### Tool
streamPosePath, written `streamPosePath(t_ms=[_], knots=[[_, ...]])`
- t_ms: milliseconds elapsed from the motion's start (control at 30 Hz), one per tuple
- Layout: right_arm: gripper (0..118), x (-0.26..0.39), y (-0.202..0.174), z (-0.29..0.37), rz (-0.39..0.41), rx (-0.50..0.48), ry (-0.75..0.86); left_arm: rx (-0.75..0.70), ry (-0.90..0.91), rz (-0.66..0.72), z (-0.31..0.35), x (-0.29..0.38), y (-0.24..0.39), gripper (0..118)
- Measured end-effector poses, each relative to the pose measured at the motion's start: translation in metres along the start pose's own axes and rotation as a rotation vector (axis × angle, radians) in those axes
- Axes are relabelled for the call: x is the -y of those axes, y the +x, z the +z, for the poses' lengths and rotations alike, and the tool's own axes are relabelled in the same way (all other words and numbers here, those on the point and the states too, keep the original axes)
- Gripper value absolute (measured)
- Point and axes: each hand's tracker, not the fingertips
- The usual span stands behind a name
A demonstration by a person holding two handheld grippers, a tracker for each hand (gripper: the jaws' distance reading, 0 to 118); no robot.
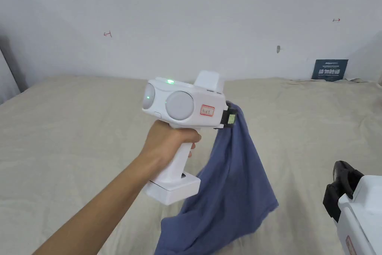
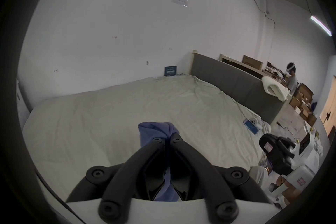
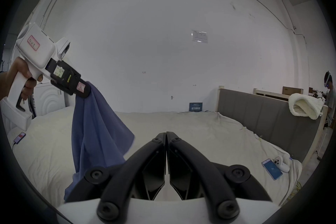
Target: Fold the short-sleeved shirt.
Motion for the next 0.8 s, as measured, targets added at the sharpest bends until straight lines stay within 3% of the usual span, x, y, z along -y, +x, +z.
streamPosePath(t_ms=[200, 800], knots=[[0, 0.004, 0.018, 0.002, 0.005, 0.038, -0.015, 0.07, -0.147, -0.004, -0.057, 0.047, 0.022, 0], [0, 0.029, 0.034, -0.002, 0.006, 0.056, -0.084, -0.037, -0.584, 0.006, -0.172, 0.214, 0.021, 0]])
